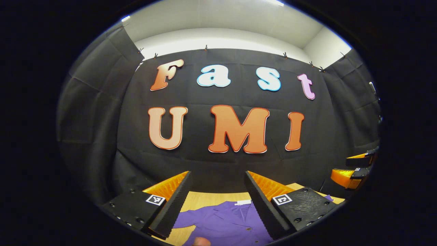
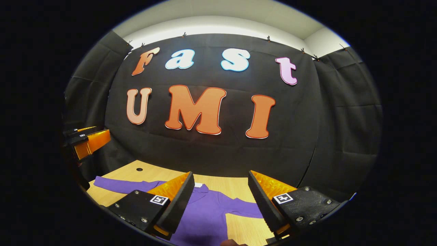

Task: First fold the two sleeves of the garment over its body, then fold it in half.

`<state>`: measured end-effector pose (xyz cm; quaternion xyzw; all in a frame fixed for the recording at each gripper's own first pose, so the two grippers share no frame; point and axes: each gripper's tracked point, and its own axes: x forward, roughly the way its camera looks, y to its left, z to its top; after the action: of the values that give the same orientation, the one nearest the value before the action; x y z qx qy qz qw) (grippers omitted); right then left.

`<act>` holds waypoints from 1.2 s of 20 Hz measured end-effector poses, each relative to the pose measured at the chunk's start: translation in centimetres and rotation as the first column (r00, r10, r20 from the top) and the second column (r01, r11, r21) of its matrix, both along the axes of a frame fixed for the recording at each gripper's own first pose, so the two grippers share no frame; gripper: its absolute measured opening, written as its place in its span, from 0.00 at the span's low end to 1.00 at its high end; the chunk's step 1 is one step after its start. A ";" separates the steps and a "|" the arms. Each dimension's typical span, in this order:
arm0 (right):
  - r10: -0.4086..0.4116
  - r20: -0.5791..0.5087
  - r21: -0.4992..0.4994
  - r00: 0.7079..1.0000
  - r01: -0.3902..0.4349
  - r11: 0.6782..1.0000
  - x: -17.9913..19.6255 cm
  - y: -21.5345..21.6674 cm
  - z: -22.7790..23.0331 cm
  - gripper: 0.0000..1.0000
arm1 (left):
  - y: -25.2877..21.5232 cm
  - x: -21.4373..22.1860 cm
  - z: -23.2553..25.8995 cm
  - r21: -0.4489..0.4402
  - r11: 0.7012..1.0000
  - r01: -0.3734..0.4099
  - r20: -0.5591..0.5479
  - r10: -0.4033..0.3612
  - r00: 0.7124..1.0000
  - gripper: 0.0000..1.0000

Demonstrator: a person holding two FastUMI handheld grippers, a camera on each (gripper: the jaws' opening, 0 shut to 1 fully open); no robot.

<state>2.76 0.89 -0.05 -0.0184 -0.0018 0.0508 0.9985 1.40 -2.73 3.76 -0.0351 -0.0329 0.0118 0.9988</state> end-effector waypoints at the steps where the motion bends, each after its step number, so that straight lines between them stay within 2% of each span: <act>1: 0.006 -0.002 0.001 1.000 -0.006 1.000 0.2 0.0 -0.2 0.95 | -0.7 0.2 0.1 -0.002 1.000 0.008 0.001 -0.008 1.000 0.98; 6: -0.014 -0.020 0.000 1.000 0.014 1.000 1.6 -2.0 -1.2 0.95 | -3.3 1.3 -0.3 0.009 0.999 0.045 -0.019 -0.045 0.999 0.98; 13: -0.144 -0.090 -0.038 0.985 0.141 0.989 4.7 -9.4 -5.1 0.96 | -5.0 2.4 -0.2 0.045 0.999 0.026 -0.022 -0.025 0.999 0.98; 16: -0.214 -0.145 -0.048 0.966 0.209 0.977 6.1 -13.6 -7.7 0.96 | -5.6 2.7 -0.3 0.057 0.998 0.013 -0.026 -0.012 1.000 0.98; 19: -0.280 -0.212 -0.101 0.936 0.264 0.959 7.2 -17.9 -10.9 0.96 | -6.1 3.1 -0.2 0.062 0.998 0.000 -0.030 0.002 1.000 0.98; 22: -0.313 -0.283 -0.116 0.907 0.291 0.950 8.5 -21.3 -14.1 0.96 | -6.6 3.5 -0.8 0.080 0.997 -0.015 -0.045 0.018 0.999 0.98; 24: -0.330 -0.350 -0.117 0.876 0.309 0.944 9.3 -23.6 -16.6 0.96 | -7.1 3.9 -1.2 0.090 0.996 -0.023 -0.060 0.029 0.998 0.98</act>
<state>12.08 -22.74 -16.67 -0.0376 0.1883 -0.1121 0.9750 5.34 -9.85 2.61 0.0105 -0.0031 0.0243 0.9996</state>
